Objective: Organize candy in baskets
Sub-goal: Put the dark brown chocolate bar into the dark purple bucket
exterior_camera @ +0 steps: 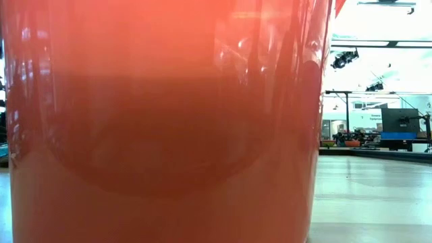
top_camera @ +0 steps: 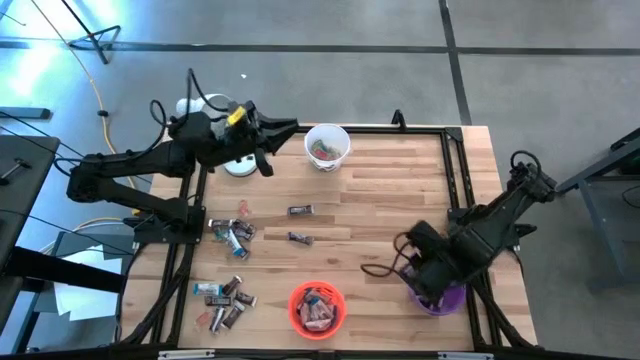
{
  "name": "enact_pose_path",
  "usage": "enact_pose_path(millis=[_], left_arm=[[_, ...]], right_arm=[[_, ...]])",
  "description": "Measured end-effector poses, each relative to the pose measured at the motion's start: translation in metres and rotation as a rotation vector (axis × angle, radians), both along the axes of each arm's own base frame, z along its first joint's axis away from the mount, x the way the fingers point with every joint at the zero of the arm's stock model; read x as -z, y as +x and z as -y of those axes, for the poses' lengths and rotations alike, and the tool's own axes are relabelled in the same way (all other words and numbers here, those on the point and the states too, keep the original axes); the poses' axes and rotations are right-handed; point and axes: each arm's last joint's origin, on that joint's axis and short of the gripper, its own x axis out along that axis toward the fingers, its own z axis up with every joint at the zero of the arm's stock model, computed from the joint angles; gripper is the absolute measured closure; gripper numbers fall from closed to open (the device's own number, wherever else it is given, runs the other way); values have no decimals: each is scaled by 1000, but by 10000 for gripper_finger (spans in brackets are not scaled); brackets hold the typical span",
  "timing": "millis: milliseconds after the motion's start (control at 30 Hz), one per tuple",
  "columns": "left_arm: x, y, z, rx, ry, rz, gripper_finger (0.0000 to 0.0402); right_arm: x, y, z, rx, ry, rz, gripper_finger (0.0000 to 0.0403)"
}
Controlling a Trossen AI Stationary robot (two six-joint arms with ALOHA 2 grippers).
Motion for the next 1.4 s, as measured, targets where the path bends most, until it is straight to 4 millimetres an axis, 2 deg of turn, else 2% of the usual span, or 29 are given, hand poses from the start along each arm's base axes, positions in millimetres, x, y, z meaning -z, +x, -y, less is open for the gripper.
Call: enact_pose_path(millis=[167,233,333,433,533,600,733,933,1033,1100,1200,1300,1400], left_arm=[[12,-6,3,78,-81,-131,346],[17,-11,5,133,-113,-199,346],[23,-24,8,185,-139,-307,346],[28,-42,10,184,-162,-410,346],[31,-60,13,186,-181,-477,346],[31,-69,16,193,-183,-493,346],[30,-83,21,214,-180,-510,346],[31,-87,26,244,-176,-530,346],[32,-85,27,250,-184,-535,346],[32,-85,27,245,-213,-532,346],[32,-84,27,236,-272,-522,346],[32,-84,27,225,-314,-511,346],[32,-83,26,198,-345,-497,346]], right_arm=[[6,33,20,-66,-200,113,268],[11,52,27,-75,-220,156,272],[21,80,42,-86,-139,155,274],[34,106,65,-7,-8,131,274],[47,125,90,119,89,110,274],[52,135,102,122,109,131,274],[60,155,117,-58,84,186,274],[76,179,120,-586,-69,197,274],[87,187,119,-779,-133,158,274],[99,190,123,-810,-135,112,274],[122,196,133,-740,-66,43,274],[140,204,143,-687,4,40,274],[149,213,150,-665,7,84,274]])
